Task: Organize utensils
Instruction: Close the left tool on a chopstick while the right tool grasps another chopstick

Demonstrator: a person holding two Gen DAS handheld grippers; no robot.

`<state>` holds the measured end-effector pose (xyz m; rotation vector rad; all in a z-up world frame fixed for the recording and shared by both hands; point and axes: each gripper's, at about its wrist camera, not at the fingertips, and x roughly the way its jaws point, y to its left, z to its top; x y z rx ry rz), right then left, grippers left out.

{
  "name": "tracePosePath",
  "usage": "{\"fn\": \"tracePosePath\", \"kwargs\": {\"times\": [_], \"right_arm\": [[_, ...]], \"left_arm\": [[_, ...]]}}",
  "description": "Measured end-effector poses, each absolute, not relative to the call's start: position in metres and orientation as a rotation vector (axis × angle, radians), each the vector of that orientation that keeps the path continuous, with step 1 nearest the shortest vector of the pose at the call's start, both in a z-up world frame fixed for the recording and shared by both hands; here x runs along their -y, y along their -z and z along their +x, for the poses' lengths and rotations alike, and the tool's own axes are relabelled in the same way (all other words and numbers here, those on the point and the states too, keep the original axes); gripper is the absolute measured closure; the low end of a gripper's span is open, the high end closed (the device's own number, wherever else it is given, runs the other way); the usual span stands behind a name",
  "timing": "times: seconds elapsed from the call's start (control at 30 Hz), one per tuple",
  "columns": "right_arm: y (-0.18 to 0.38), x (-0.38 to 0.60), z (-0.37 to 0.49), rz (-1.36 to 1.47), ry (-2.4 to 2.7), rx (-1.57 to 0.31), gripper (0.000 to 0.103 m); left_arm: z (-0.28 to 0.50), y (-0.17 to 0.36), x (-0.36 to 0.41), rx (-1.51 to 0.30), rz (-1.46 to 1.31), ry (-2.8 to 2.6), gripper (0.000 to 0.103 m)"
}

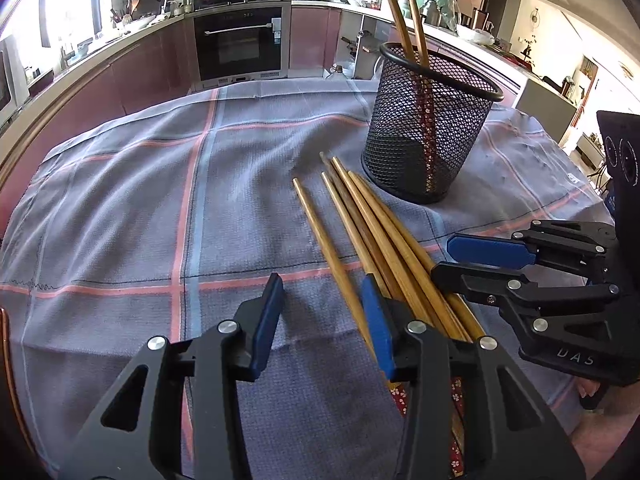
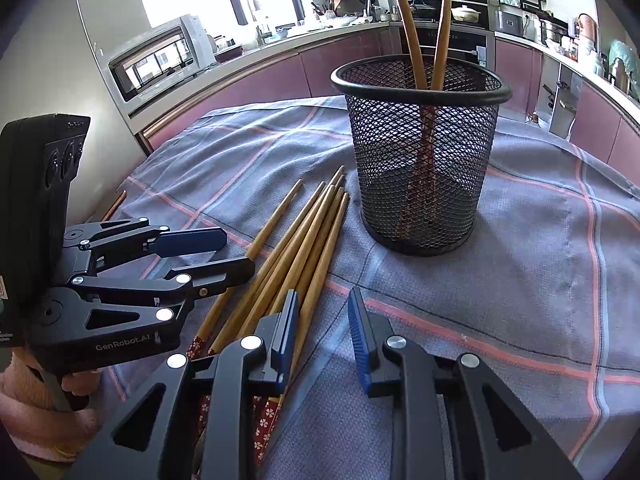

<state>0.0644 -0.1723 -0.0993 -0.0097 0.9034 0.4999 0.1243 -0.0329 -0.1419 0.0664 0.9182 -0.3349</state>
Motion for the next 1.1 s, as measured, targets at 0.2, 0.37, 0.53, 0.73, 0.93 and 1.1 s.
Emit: {"fn": "tracePosePath", "kwargs": {"times": [0.2,0.37,0.53,0.73,0.93,1.1], "right_arm": [[0.100,0.174,0.067,-0.013,-0.488,-0.911,0.083],[0.101,0.172,0.067,-0.034,-0.476,-0.913,0.088],[0.100,0.166,0.069,-0.079,-0.460,-0.907,0.088],[0.101,0.156,0.077,-0.118,-0.446,-0.898,0.088],[0.101,0.154,0.078,-0.129,-0.440,-0.896,0.093],[0.100,0.155,0.074,-0.139,-0.441,-0.893,0.096]], "left_arm": [[0.126,0.142,0.032,-0.922,0.072,0.327,0.069],[0.127,0.142,0.029,-0.927,0.071,0.323,0.075],[0.129,0.142,0.030,-0.931,0.079,0.317,0.075],[0.136,0.143,0.035,-0.936,0.094,0.304,0.075],[0.136,0.144,0.039,-0.929,0.105,0.284,0.077],[0.135,0.143,0.033,-0.940,0.073,0.271,0.089]]}}
